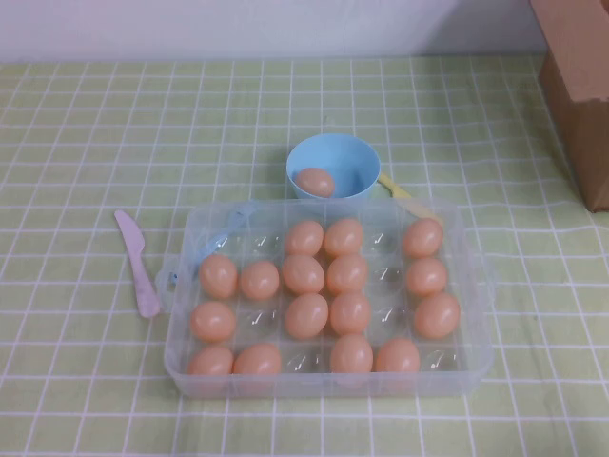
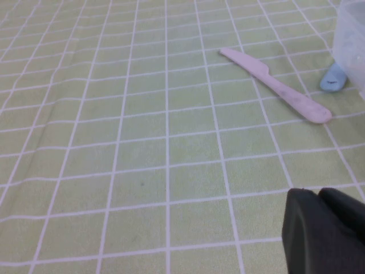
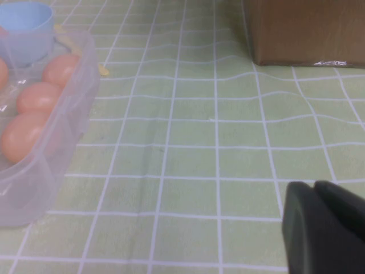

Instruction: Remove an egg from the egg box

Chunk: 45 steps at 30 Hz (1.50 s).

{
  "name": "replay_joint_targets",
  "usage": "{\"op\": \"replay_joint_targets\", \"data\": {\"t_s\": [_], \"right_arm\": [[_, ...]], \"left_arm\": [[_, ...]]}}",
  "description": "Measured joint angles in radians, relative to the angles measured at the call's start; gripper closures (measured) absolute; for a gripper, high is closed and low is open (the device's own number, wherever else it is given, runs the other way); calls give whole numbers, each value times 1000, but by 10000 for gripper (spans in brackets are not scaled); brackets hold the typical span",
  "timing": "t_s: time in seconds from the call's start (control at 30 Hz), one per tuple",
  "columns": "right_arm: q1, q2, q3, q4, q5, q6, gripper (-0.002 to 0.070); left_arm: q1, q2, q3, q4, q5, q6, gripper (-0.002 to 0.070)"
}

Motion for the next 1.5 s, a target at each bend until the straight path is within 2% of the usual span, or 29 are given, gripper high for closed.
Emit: {"op": "replay_joint_targets", "data": {"t_s": [0.87, 1.07, 1.17, 1.2, 1.3, 1.37, 1.5], "right_arm": [[0, 0, 0, 9, 0, 0, 694], [0, 0, 0, 249, -5, 0, 694], [0, 0, 0, 508, -30, 0, 694], [0, 0, 0, 655, -39, 0, 694], [0, 0, 0, 874, -56, 0, 694], [0, 0, 0, 959, -70, 0, 694], [0, 0, 0, 999, -95, 0, 694]], "left_arm": [[0, 0, 0, 0, 0, 0, 678], [0, 0, 0, 0, 0, 0, 678], [0, 0, 0, 0, 0, 0, 678], [0, 0, 0, 0, 0, 0, 678], [0, 0, 0, 0, 0, 0, 678], [0, 0, 0, 0, 0, 0, 678], [0, 0, 0, 0, 0, 0, 678]]}}
